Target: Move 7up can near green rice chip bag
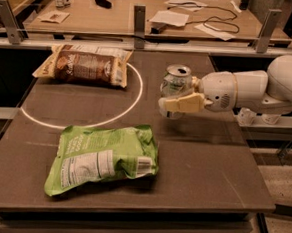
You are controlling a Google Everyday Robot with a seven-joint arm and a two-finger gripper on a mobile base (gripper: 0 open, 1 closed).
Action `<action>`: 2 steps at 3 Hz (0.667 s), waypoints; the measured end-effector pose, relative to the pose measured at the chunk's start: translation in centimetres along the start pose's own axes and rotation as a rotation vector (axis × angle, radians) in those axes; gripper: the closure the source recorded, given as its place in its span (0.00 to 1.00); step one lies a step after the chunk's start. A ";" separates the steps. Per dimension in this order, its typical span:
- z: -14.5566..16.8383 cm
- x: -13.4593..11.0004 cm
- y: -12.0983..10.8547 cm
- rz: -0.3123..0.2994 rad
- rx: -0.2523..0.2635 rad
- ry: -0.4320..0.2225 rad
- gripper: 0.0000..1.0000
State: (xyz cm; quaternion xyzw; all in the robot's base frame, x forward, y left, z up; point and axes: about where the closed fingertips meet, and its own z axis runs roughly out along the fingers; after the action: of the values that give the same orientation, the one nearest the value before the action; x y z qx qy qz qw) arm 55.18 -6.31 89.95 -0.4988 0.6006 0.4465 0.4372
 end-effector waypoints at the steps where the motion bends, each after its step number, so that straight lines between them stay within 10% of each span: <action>1: 1.0 0.1 2.5 0.003 -0.032 -0.004 1.00; 2: 2.2 0.7 4.6 -0.012 -0.061 -0.014 1.00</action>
Offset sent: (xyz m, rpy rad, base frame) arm -0.0682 0.0356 -0.0149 0.0338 -0.0162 0.0865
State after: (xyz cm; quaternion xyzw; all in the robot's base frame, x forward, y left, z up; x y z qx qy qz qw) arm 50.70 -3.80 89.27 -0.5123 0.5806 0.4653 0.4290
